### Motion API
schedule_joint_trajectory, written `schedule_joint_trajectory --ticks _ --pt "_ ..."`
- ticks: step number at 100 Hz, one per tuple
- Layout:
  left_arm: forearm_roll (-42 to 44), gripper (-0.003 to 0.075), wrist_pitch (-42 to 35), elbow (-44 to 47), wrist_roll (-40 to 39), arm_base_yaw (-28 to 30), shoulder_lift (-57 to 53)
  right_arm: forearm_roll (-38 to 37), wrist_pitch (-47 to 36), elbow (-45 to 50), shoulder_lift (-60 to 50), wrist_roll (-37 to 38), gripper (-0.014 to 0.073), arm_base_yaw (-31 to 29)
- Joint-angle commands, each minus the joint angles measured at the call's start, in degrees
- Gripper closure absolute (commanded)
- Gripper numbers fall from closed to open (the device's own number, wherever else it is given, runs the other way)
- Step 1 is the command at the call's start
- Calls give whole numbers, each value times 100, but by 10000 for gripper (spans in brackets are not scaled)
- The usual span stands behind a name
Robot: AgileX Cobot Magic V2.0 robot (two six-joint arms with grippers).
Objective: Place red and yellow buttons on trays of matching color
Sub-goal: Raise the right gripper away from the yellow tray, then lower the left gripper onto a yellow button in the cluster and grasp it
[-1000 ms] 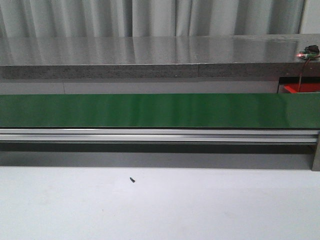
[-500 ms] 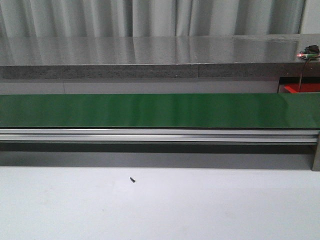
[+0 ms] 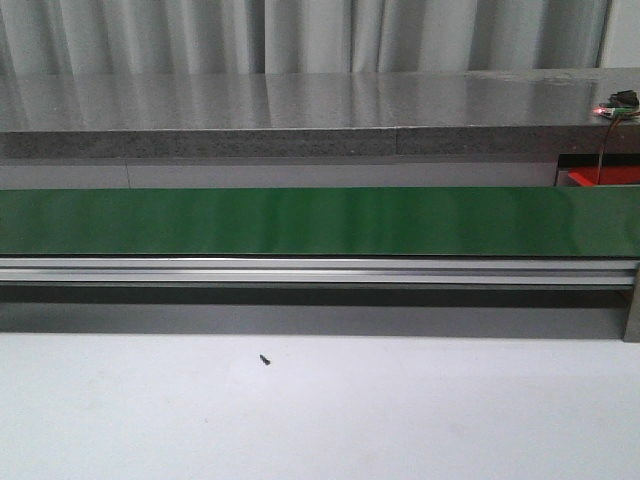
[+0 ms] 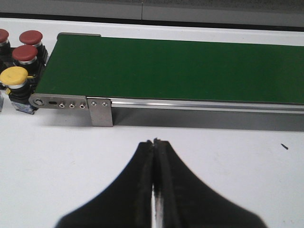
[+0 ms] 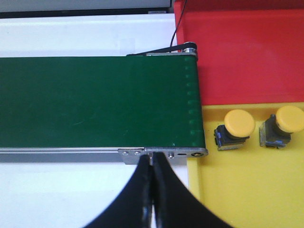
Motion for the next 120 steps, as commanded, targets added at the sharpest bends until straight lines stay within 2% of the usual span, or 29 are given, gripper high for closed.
schedule_joint_trajectory --ticks 1,60,96,120 --pt "-104 740 -391 -147 -22 -58 50 -80 -536 163 -372 -47 660 4" --pt "-134 740 -402 -147 -22 -58 50 -80 -668 1401 -2231 -47 660 4" --pt "-97 740 -528 -227 -124 -58 115 -80 -657 1407 -2349 -47 660 4" --pt "1092 740 -556 -836 -965 -58 980 -80 -657 1407 -2349 -47 660 4"
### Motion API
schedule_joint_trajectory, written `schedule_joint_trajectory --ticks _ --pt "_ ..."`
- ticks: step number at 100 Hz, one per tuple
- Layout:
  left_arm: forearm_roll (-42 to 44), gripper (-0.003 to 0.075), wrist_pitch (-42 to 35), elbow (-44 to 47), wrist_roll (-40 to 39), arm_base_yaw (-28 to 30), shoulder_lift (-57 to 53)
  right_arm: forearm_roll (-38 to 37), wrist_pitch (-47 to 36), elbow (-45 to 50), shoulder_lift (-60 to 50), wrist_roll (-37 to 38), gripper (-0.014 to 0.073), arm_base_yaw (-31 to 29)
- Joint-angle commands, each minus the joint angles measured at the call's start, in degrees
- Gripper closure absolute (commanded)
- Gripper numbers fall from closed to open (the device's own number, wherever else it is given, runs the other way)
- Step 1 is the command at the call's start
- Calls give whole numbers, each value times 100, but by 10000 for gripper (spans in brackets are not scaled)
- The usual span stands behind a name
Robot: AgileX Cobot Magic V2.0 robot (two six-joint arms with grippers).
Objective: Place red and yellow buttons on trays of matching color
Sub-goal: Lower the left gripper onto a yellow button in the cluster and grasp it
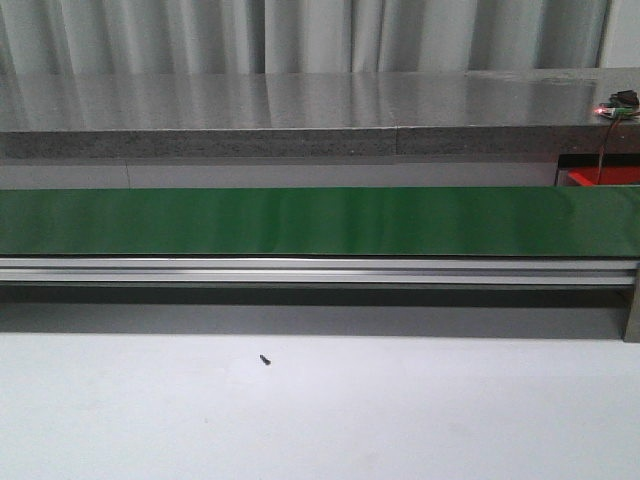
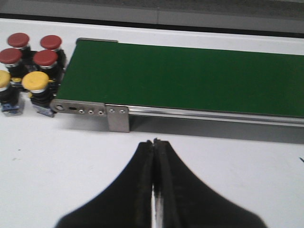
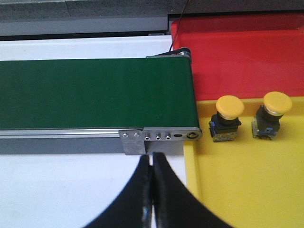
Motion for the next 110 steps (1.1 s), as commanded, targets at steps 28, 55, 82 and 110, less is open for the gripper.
schedule_joint_trajectory --ticks 28,55,82,110 --pt "733 740 -925 -1215 -514 -24 1749 -80 -303 -152 21 -47 660 4" --pt "584 740 -1175 -1851 -523 436 2865 -80 -303 -152 21 -47 660 4" --pt "330 740 -1451 -2261 -523 1547 3855 -80 -307 -152 21 -47 660 4" --pt "70 733 -1260 -2896 -523 2388 5107 -80 -307 -152 21 -47 660 4"
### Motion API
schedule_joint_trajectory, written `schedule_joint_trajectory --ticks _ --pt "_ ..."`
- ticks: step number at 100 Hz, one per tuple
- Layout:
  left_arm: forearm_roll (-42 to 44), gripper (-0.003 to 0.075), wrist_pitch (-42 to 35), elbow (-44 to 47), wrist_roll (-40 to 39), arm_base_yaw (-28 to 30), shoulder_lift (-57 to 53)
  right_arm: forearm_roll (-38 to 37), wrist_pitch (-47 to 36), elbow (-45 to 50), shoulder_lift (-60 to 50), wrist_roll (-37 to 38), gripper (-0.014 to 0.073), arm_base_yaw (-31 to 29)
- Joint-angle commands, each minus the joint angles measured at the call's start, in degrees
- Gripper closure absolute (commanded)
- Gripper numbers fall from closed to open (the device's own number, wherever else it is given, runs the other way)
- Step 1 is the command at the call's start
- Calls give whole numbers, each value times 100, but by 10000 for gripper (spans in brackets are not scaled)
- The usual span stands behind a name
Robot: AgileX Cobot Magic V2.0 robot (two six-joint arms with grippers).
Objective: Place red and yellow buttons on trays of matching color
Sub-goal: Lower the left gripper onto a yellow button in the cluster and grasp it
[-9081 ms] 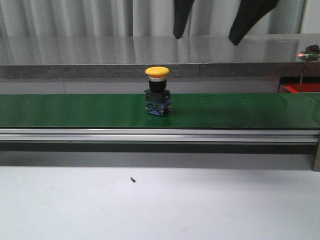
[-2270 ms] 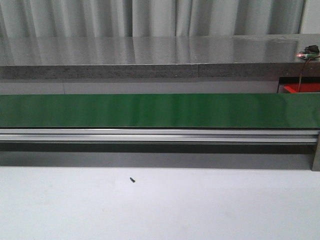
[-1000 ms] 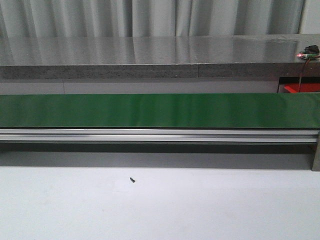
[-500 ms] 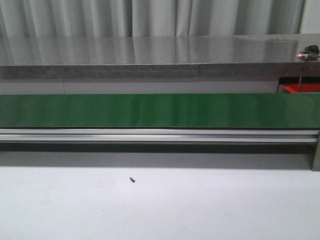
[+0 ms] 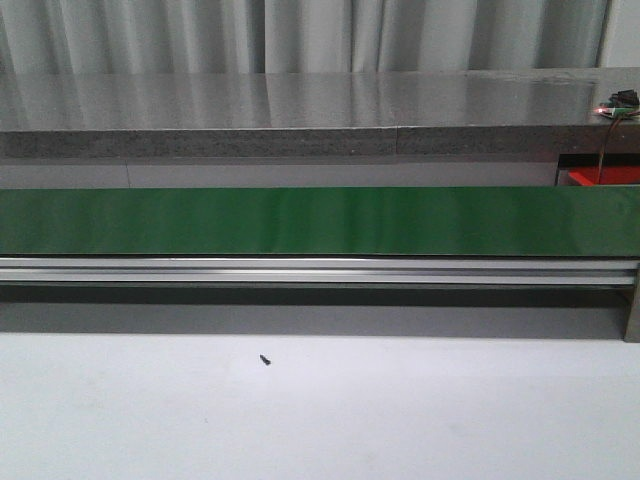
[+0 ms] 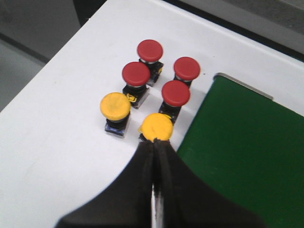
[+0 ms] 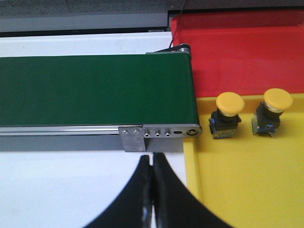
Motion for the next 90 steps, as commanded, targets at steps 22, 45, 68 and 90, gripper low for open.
schedule_joint_trajectory --ticks 22,45,68,90 --pt "-135 430 -69 -901 3 463 1054 -80 -361 -151 21 -47 660 4" --pt "-135 118 437 -1617 58 463 1911 -80 -361 -151 21 -47 660 4" --pt "-135 122 1046 -2489 58 463 2869 -80 -367 -151 21 -47 660 4" --pt "-135 122 1176 -3135 -192 463 3457 -80 -367 -151 21 -47 660 4"
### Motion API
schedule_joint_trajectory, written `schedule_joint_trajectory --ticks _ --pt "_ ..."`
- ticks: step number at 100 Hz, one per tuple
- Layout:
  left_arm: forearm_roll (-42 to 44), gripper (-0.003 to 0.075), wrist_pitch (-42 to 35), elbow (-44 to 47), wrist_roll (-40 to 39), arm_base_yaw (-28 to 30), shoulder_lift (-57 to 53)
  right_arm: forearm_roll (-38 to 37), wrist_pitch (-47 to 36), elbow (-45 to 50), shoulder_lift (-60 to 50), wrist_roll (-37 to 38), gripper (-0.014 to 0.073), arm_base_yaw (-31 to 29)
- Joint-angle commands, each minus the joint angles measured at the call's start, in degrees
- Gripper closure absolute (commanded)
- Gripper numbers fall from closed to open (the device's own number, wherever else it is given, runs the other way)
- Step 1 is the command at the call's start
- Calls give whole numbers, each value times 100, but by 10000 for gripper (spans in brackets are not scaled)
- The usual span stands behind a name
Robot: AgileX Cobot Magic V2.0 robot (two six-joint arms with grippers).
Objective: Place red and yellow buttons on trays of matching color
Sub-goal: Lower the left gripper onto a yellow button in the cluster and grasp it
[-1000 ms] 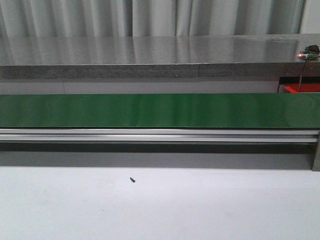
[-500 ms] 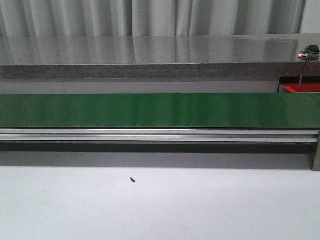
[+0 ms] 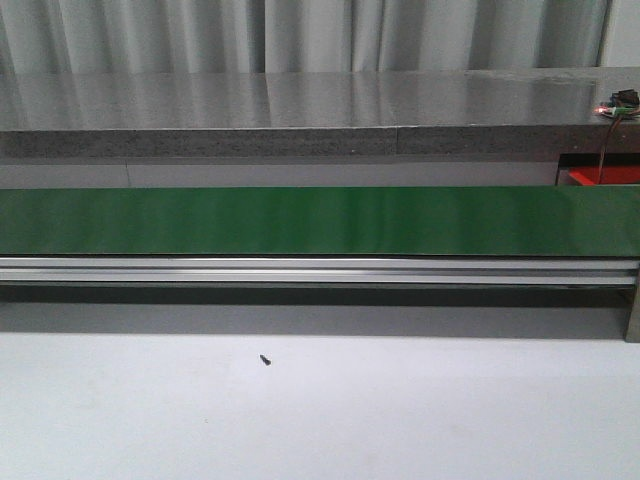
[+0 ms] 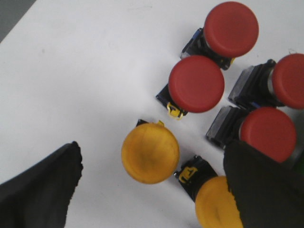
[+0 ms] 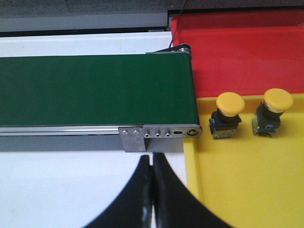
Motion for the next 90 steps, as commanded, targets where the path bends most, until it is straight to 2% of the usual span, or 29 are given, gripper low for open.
schedule_joint_trajectory --ticks 1,49,90 --pt "-75 122 -73 -391 -113 10 -114 -80 -367 -151 21 -47 660 4" --pt "100 122 304 -494 -119 47 299 -80 -387 -151 21 -47 660 4" --pt "89 169 133 -494 -128 47 415 -80 -387 -151 21 -47 660 4"
